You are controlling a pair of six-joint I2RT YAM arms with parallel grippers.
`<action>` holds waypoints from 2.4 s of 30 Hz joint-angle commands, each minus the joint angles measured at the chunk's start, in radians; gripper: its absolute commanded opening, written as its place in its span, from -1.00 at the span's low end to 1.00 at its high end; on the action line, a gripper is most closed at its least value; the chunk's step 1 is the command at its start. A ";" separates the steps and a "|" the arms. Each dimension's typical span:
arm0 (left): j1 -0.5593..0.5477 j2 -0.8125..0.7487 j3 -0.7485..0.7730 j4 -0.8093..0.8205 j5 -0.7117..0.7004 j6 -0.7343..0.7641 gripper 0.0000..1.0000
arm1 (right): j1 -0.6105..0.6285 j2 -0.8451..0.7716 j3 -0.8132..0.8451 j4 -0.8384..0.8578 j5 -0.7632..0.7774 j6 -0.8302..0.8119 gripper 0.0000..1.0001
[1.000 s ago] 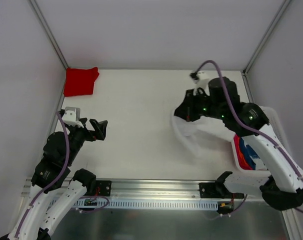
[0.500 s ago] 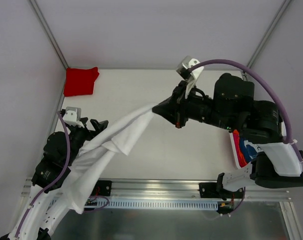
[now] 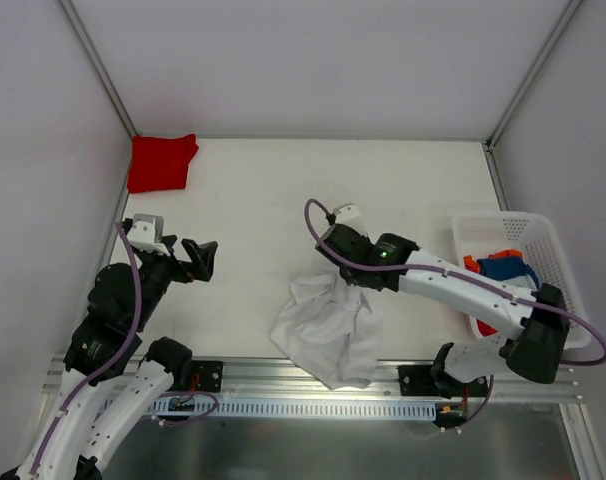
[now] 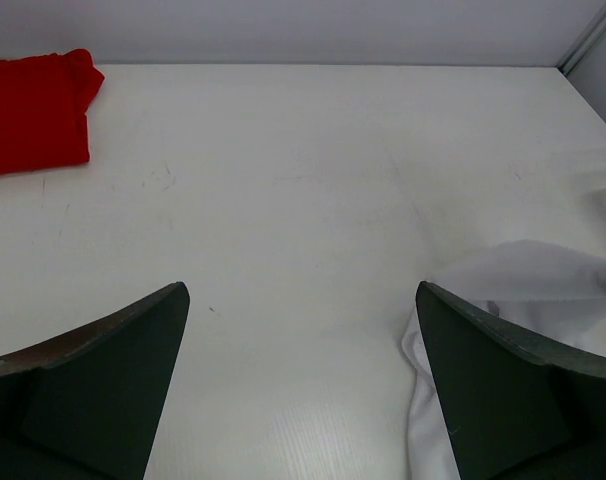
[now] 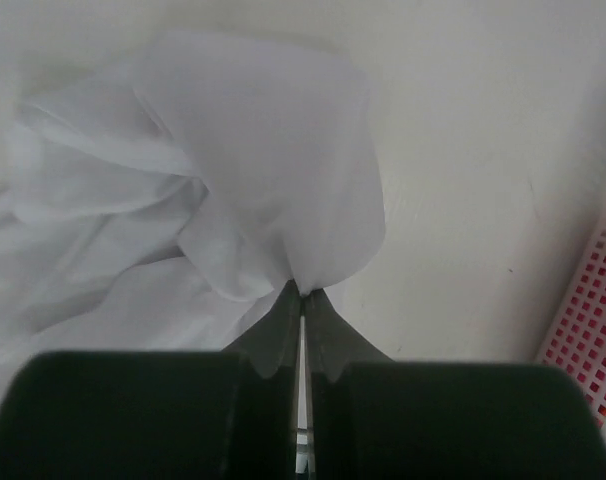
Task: Fold and stack the t-shirts
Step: Move the tshirt to the center of the board, then flatten the tshirt out
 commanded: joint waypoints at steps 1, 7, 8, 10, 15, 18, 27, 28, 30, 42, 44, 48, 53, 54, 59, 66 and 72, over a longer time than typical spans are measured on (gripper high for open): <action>0.010 0.019 -0.002 0.031 0.028 0.019 0.98 | -0.015 0.008 -0.019 0.025 0.111 0.109 -0.99; 0.009 0.102 -0.014 0.050 0.239 0.031 0.98 | -0.030 0.070 0.064 -0.022 0.160 0.094 -0.99; 0.009 0.136 -0.013 0.052 0.301 0.035 0.98 | -0.033 0.068 0.069 -0.024 0.166 0.092 -0.99; 0.009 0.274 0.004 0.050 0.431 0.024 0.98 | -0.036 0.056 0.078 -0.030 0.200 0.092 -0.99; 0.004 0.514 0.090 0.023 0.640 -0.097 0.98 | -0.128 0.059 0.116 -0.174 0.260 0.152 0.01; -0.048 0.548 0.088 0.044 0.562 -0.203 0.98 | -0.154 0.026 0.093 -0.209 0.283 0.184 0.76; -0.401 0.856 0.045 0.098 0.003 -0.338 0.98 | -0.168 -0.079 -0.008 -0.142 0.202 0.184 0.99; -0.448 0.899 0.059 0.096 -0.042 -0.349 0.98 | -0.167 -0.091 -0.023 -0.131 0.185 0.184 0.99; -0.459 1.048 0.073 0.098 -0.105 -0.402 0.98 | -0.161 -0.122 -0.068 -0.119 0.157 0.196 0.99; -0.456 1.115 0.022 0.534 -0.087 -0.412 0.98 | -0.089 -0.254 -0.177 -0.142 0.148 0.256 0.99; -0.456 1.104 0.033 0.534 -0.111 -0.352 0.98 | -0.087 -0.258 -0.183 -0.142 0.148 0.259 0.99; -0.449 1.108 0.042 0.534 -0.101 -0.329 0.98 | -0.084 -0.245 -0.190 -0.134 0.145 0.261 0.99; -0.449 1.118 -0.007 0.544 -0.102 -0.349 0.98 | -0.082 -0.222 -0.177 -0.142 0.151 0.259 0.99; -0.449 1.113 -0.017 0.543 -0.114 -0.366 0.98 | -0.082 -0.223 -0.177 -0.142 0.153 0.259 0.99; -0.449 1.105 -0.076 0.482 -0.158 -0.475 0.98 | -0.082 -0.222 -0.178 -0.143 0.160 0.264 0.99; -0.461 1.104 -0.137 0.462 -0.161 -0.547 0.98 | -0.082 -0.196 -0.180 -0.142 0.162 0.270 0.99; -0.484 1.105 -0.148 0.472 -0.165 -0.565 0.97 | -0.081 -0.174 -0.183 -0.133 0.159 0.270 0.99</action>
